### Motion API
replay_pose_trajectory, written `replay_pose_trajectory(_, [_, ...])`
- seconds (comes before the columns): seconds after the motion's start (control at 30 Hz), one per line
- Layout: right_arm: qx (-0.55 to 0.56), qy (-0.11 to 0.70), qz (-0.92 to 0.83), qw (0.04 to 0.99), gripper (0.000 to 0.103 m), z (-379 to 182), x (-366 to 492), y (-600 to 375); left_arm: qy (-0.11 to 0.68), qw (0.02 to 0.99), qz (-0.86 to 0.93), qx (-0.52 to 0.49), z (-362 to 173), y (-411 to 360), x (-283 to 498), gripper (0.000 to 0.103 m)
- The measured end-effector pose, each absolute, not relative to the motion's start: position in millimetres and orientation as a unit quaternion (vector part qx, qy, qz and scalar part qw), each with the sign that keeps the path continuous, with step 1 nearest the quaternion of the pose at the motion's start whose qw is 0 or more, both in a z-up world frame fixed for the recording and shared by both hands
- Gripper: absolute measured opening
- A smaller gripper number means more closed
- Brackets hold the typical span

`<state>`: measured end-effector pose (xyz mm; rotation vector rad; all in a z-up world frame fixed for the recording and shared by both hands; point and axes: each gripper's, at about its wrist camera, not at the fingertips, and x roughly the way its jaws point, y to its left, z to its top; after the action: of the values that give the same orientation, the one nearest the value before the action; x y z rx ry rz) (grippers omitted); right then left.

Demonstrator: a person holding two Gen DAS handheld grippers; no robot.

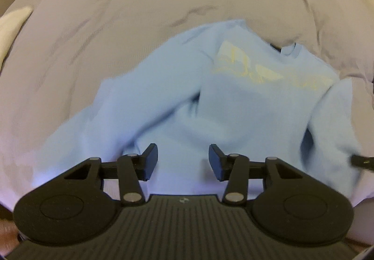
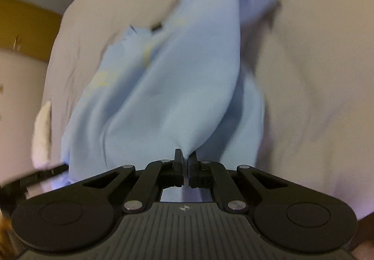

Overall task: Fold clothes
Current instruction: 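Lower the sweatshirt flat onto the bed with both grippers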

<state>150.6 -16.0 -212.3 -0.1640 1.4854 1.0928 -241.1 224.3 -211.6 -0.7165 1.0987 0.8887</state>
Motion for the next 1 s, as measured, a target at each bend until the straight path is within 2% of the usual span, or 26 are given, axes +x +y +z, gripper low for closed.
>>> replay_pose_trajectory(0.13, [-0.14, 0.565, 0.437, 0.686, 0.003, -158.8, 189.6, -41.3, 0.49, 0.721, 0.384, -0.305, -205.1, 259.5, -243.8, 0.043])
replay_pose_trajectory(0.23, [-0.185, 0.522, 0.329, 0.765, 0.006, -140.1, 233.0, -58.1, 0.495, 0.728, 0.372, -0.294, -208.5, 279.1, -239.1, 0.043])
replay_pose_trajectory(0.27, [-0.206, 0.522, 0.296, 0.773, 0.021, -141.0, 245.2, -60.1, 0.497, 0.73, 0.367, -0.293, -212.0, 285.9, -234.7, 0.043])
replay_pose_trajectory(0.3, [-0.226, 0.529, 0.269, 0.773, 0.025, -144.3, 256.3, -60.8, 0.499, 0.732, 0.362, -0.292, -215.4, 292.8, -230.3, 0.045])
replay_pose_trajectory(0.37, [-0.204, 0.537, 0.262, 0.775, 0.026, -144.9, 268.8, -64.4, 0.502, 0.734, 0.352, -0.293, -222.4, 304.2, -219.4, 0.05])
replay_pose_trajectory(0.4, [-0.177, 0.535, 0.275, 0.779, 0.045, -143.9, 269.5, -61.6, 0.504, 0.733, 0.349, -0.295, -227.3, 309.8, -215.2, 0.053])
replay_pose_trajectory(0.47, [-0.136, 0.526, 0.301, 0.784, 0.069, -142.6, 269.7, -52.5, 0.508, 0.731, 0.344, -0.299, -236.7, 321.3, -207.0, 0.053])
replay_pose_trajectory(0.63, [-0.124, 0.504, 0.379, 0.766, 0.068, -156.8, 269.7, 3.1, 0.503, 0.731, 0.333, -0.32, -259.8, 350.0, -190.0, 0.057])
replay_pose_trajectory(0.87, [-0.132, 0.5, 0.48, 0.708, 0.068, -192.3, 281.0, 83.7, 0.513, 0.73, 0.316, -0.322, -290.4, 381.8, -175.1, 0.058])
replay_pose_trajectory(1.0, [-0.145, 0.521, 0.503, 0.674, 0.068, -216.4, 291.5, 115.2, 0.518, 0.726, 0.294, -0.345, -309.9, 396.8, -165.5, 0.059])
